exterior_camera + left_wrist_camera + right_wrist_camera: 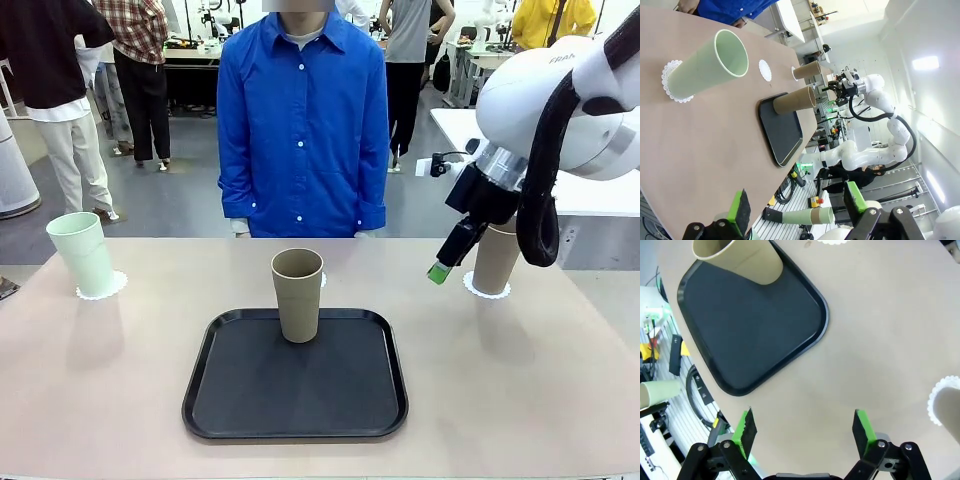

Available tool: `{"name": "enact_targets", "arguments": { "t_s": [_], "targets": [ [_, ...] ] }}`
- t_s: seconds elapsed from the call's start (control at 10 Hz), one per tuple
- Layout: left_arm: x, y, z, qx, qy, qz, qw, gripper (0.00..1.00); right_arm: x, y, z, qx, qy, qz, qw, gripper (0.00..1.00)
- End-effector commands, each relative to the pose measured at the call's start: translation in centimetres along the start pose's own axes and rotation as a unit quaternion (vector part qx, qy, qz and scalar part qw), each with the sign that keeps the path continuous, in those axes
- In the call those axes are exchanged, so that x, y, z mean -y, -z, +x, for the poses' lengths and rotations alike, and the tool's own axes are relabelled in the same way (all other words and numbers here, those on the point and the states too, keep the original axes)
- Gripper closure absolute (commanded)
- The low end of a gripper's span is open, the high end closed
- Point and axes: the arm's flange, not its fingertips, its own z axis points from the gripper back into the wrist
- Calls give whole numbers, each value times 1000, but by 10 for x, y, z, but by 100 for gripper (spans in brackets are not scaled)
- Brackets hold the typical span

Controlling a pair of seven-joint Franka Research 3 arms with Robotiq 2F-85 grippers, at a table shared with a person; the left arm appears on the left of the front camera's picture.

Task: Place coasters on the table and set cups on them.
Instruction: Take one Reusable plastic cup from the Flat Tray and place it on a coaster set by the human.

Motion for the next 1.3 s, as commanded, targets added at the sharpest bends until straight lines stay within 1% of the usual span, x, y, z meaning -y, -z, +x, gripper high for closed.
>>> {"name": "enact_targets", "arguments": {
  "t_s": [0.0, 0.6, 0.7, 0.8, 1.0, 1.1, 1.2],
  "targets": [
    [2, -2, -1, -1, 4, -2, 1000, 0, 8, -7, 2, 6, 6, -6, 1000, 0],
    [2, -2, -1, -1, 4, -2, 1000, 0, 6, -8, 1, 8, 4, -4, 1000, 0],
    [2, -2, -1, -1, 4, -2, 1000, 0, 18, 7, 1, 86, -49, 46, 994, 0],
    [2, -2, -1, -1, 4, -2, 1000, 0, 24, 18, 1, 157, -82, 86, 981, 0],
    [2, -2, -1, -1, 4, -2, 1000, 0, 24, 40, 2, 211, -113, 107, 965, 0],
    [2, -2, -1, -1, 4, -2, 1000, 0, 23, 50, -2, 264, -140, 113, 948, 0],
    [2, -2, -1, -1, 4, -2, 1000, 0, 24, 61, -7, 300, -156, 119, 934, 0]
  ]
}}
